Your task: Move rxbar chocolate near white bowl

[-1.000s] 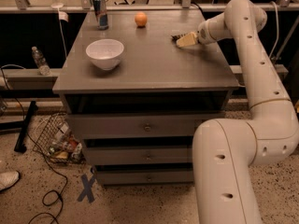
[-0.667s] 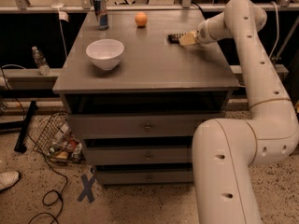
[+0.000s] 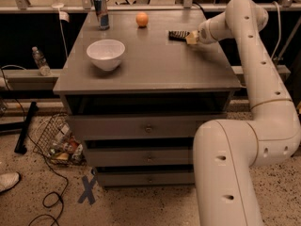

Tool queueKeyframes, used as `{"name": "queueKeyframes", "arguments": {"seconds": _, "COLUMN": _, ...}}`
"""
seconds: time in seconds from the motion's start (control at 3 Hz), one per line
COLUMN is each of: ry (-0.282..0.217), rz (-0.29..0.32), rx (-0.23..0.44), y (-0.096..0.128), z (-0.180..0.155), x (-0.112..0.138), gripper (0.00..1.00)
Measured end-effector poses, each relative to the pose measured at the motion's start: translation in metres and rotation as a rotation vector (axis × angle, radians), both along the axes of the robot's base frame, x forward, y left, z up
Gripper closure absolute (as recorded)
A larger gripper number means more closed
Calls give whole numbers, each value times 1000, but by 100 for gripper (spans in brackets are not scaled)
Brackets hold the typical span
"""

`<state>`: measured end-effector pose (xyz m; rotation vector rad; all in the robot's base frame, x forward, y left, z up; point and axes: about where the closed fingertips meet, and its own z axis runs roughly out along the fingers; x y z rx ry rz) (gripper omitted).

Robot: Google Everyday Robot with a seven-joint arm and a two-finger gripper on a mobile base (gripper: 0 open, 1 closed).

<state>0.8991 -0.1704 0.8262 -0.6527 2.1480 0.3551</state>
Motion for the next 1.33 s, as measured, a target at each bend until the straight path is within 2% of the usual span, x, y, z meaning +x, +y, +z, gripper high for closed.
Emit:
{"name": "queueKeyframes", "arguments": {"seconds": 0.67, "ry": 0, "rz": 0, "rx": 0, "y": 0, "z": 0, "x": -1, "gripper": 100}}
{"name": "queueKeyframes", "arguments": {"seconds": 1.33, "ry": -167, "rz": 218, "rx": -76, "y": 60, "z": 88, "x": -22, "gripper": 100}}
